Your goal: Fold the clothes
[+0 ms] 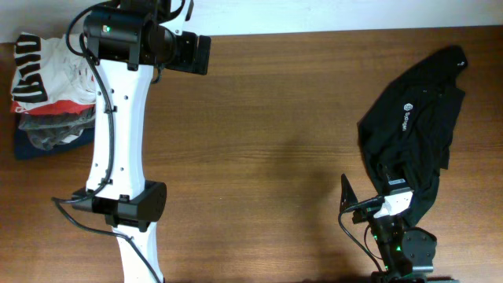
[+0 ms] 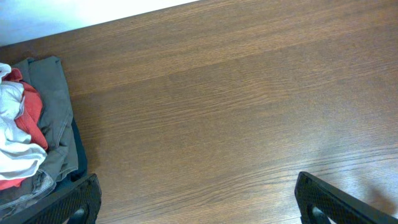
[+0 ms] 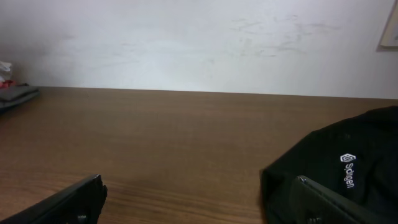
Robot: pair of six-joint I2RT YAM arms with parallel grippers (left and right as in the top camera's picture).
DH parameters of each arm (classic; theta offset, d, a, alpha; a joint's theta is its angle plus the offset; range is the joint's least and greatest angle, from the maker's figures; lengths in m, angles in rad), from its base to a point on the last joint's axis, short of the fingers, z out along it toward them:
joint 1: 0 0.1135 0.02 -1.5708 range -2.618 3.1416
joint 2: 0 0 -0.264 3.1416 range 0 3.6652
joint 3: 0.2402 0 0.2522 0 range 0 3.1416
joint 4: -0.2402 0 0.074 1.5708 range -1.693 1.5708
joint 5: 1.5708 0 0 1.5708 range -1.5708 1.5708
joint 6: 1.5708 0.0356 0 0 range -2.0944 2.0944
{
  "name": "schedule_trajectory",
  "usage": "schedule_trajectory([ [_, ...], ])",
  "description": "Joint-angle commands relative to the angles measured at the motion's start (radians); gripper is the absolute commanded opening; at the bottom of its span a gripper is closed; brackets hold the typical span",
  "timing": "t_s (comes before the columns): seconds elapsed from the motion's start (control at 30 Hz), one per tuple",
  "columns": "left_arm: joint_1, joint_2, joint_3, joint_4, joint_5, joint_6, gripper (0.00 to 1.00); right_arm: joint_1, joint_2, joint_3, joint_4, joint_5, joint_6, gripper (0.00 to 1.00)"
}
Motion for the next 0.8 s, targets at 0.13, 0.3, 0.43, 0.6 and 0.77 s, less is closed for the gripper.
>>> schedule_trajectory([
  [0.13,0.000,0.002,-0.004,0.001,-0.007,0.011,0.99,0.010,-0.011,-0.005,-0.005,-0.013,0.012,0.99],
  [0.3,0.000,0.002,-0.004,0.001,-0.007,0.011,0.99,0.010,-0.011,-0.005,-0.005,-0.013,0.012,0.99],
  [0.43,0.000,0.002,-0.004,0.001,-0.007,0.011,0.99,0.010,-0.011,-0.005,-0.005,-0.013,0.012,0.99],
  [0.6,0.000,0.002,-0.004,0.000,-0.007,0.012,0.99,0.010,-0.011,-0.005,-0.005,-0.013,0.012,0.99],
  [0.77,0.007,0.006,-0.005,-0.021,-0.011,0.025,0.99,0.010,-0.011,-0.005,-0.005,-0.013,0.012,0.99],
])
